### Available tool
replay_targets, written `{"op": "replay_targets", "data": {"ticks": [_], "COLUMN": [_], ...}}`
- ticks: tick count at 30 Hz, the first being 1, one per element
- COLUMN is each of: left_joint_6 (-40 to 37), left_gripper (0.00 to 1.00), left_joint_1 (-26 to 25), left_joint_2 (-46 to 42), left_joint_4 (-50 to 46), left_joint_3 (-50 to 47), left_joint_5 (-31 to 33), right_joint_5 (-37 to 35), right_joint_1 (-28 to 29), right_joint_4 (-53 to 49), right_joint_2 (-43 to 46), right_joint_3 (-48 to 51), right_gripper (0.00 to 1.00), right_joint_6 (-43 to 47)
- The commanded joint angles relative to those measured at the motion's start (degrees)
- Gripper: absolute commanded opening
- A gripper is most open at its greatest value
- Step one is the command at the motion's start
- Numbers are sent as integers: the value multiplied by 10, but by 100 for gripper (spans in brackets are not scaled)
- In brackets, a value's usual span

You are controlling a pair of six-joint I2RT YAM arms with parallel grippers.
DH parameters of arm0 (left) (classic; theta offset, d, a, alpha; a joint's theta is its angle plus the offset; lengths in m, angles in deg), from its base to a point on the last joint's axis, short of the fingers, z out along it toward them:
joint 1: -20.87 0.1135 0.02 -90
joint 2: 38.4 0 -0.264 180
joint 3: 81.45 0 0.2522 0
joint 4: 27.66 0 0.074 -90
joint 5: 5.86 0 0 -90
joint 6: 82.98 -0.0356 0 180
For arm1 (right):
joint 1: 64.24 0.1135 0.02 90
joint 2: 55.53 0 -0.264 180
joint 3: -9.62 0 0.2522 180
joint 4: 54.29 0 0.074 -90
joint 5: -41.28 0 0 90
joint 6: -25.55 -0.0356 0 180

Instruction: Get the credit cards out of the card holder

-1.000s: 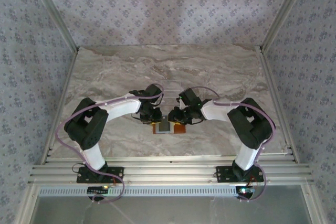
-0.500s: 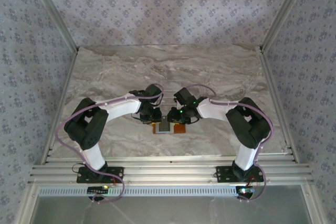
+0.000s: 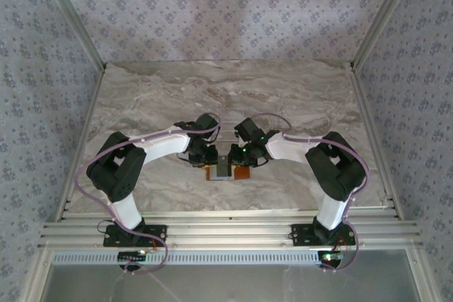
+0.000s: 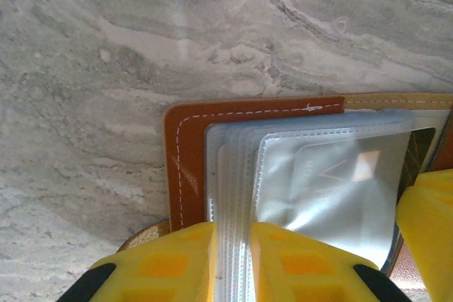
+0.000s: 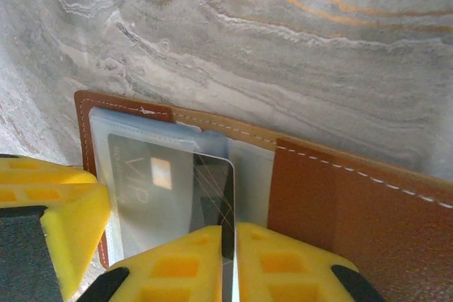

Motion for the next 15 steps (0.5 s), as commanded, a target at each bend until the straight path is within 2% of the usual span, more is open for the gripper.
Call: {"op": "replay_targets", "data": {"ticks": [1, 4, 9, 15], "left_joint_6": [-10, -11, -13, -13], "left_gripper": [21, 21, 21, 21], "left_joint_1": [0, 0, -1, -1], "left_joint_2": [6, 10, 14, 14], "left_joint_4": [-26, -29, -30, -30], "left_joint_3": [-15, -16, -15, -12], "left_joint_5": [12, 16, 15, 14], "right_joint_5": [-53, -47, 13, 98], "right_joint_1": [-7, -10, -24, -49], "right_joint_4": [-56, -43, 34, 125], "right_joint_2": [5, 19, 36, 29], "right_joint_3": [20, 31, 67, 103], "right_gripper": [11, 11, 25, 35], "right_joint_6": [-3, -5, -15, -24]}}
